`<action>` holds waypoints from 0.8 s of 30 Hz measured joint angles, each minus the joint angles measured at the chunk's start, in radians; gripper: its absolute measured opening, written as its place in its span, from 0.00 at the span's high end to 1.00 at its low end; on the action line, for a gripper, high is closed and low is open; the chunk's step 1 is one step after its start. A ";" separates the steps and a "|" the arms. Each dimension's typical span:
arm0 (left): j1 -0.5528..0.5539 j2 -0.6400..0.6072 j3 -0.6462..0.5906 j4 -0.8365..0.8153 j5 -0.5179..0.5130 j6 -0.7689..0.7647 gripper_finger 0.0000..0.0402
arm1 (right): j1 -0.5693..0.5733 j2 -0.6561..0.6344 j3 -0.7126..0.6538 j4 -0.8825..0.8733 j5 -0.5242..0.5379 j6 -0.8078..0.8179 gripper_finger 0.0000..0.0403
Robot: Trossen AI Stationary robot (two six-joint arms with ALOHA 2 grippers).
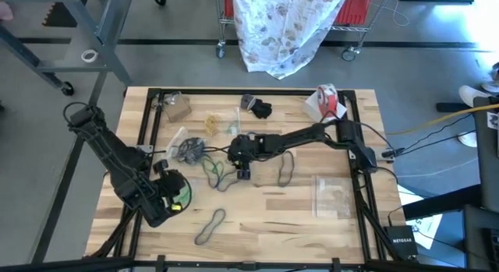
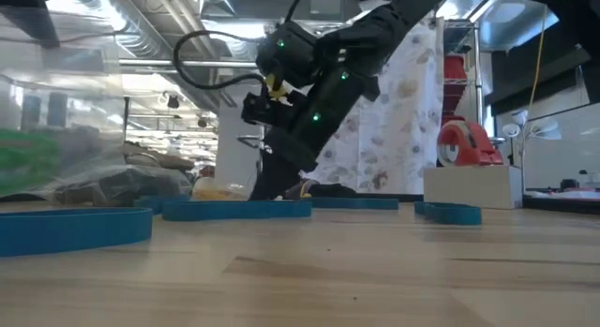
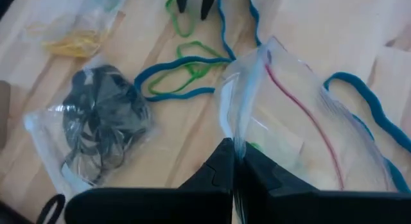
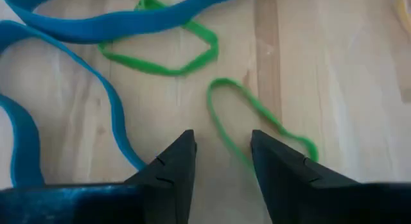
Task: Sort rubber bands
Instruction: Put the green rubber band into the transparent zip bag
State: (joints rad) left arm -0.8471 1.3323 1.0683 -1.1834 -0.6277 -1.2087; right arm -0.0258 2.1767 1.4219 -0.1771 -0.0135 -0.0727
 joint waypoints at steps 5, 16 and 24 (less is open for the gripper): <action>0.000 0.001 0.000 0.032 0.000 -0.024 1.00 | -0.003 0.019 0.004 0.007 0.023 -0.011 0.76; 0.000 0.001 0.000 0.131 0.000 -0.025 1.00 | 0.014 0.001 0.028 -0.049 0.088 0.014 0.99; 0.000 0.002 0.000 0.129 -0.006 -0.067 1.00 | 0.153 -0.141 0.141 -0.152 0.126 0.015 1.00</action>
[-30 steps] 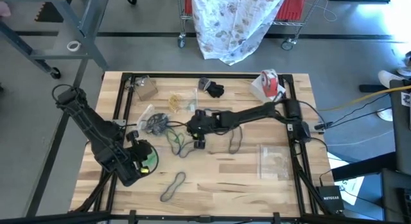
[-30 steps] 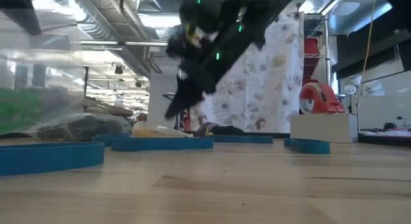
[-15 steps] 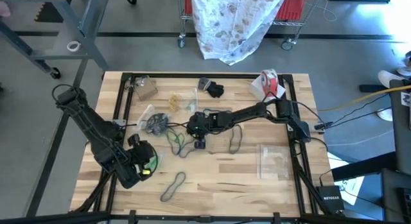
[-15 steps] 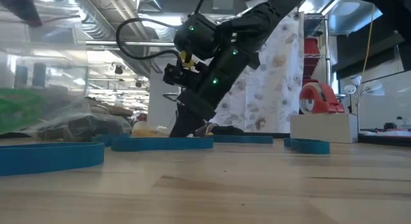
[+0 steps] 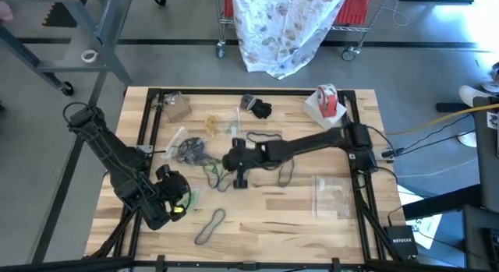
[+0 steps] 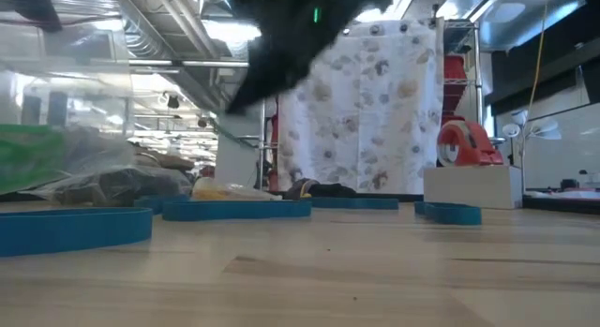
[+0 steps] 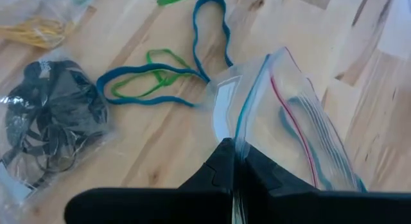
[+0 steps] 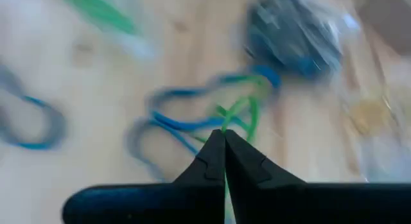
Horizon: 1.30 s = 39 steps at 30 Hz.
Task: Sort rubber bands
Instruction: Put the green rubber band into the transparent zip bag
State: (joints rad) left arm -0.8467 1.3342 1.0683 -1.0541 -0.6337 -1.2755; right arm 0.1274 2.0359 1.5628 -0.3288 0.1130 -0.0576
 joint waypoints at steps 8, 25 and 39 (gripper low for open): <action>0.000 0.002 0.000 0.013 -0.016 0.000 1.00 | 0.183 -0.009 0.156 0.136 -0.034 -0.019 1.00; 0.025 0.012 0.000 0.291 -0.078 0.235 1.00 | 0.223 0.048 0.161 0.421 -0.015 -0.187 1.00; 0.031 0.012 0.000 0.303 -0.086 0.285 1.00 | 0.212 0.094 0.161 0.406 -0.027 -0.184 1.00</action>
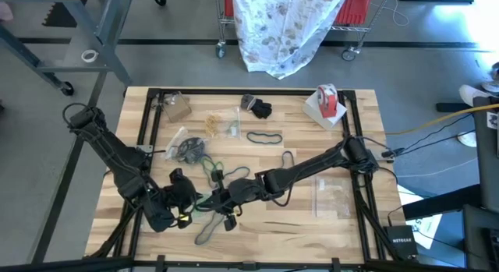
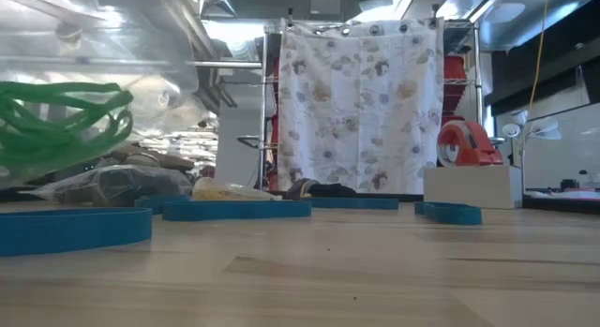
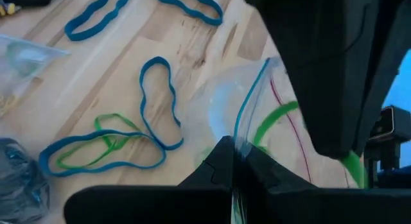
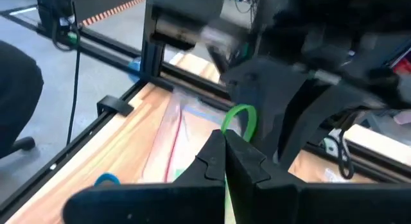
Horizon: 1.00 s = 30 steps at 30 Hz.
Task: Sort rubber bands
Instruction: Put the green rubber band into the transparent zip bag
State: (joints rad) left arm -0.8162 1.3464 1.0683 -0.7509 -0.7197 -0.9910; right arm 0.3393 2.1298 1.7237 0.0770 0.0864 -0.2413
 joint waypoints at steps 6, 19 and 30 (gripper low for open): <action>0.000 0.000 0.000 0.001 0.001 0.018 1.00 | 0.002 0.003 0.000 -0.003 0.000 0.000 1.00; 0.007 0.000 0.000 0.016 0.002 0.032 1.00 | 0.000 0.003 0.000 0.005 0.000 0.054 1.00; 0.007 -0.002 0.000 -0.027 0.002 0.022 1.00 | 0.001 0.003 0.002 -0.081 0.093 0.080 0.86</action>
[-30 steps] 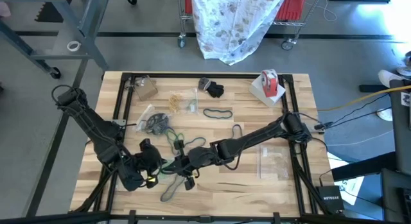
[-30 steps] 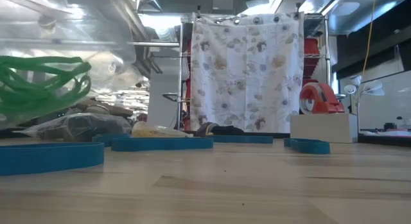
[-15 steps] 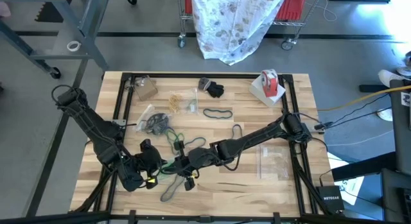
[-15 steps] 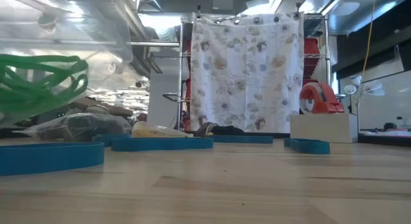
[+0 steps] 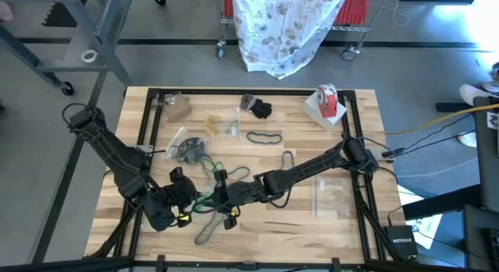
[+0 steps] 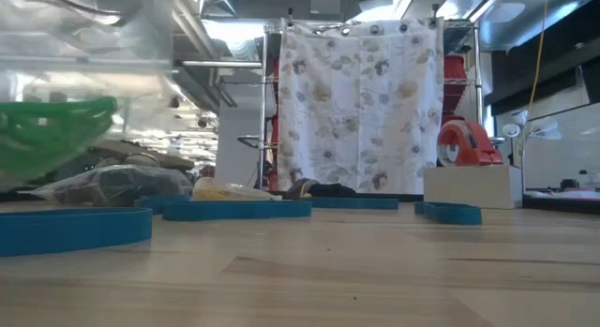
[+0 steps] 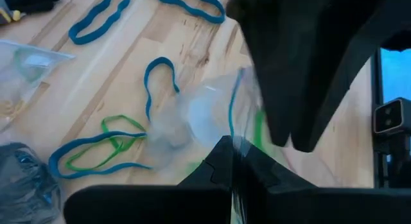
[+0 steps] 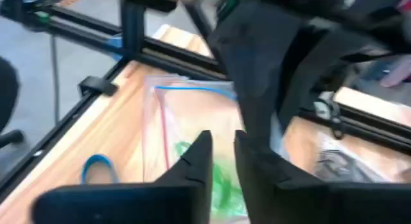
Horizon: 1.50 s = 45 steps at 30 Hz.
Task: Sort rubber bands
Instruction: Put the green rubber band into the transparent zip bag
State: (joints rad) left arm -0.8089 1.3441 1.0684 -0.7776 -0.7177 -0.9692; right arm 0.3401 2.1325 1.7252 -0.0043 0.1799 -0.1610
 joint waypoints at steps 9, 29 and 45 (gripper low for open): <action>-0.008 -0.069 0.000 -0.210 0.015 -0.105 1.00 | -0.006 -0.009 0.246 -0.338 0.141 0.001 0.71; -0.095 -0.163 0.001 -0.569 0.119 -0.410 1.00 | -0.239 0.178 0.177 -0.528 0.084 0.524 0.71; -0.095 -0.156 0.001 -0.498 0.116 -0.382 1.00 | -0.262 0.299 0.179 -0.515 0.092 0.637 0.72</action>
State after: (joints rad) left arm -0.9035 1.1885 1.0691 -1.2756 -0.6022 -1.3511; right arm 0.0779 2.4319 1.9038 -0.5190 0.2718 0.4758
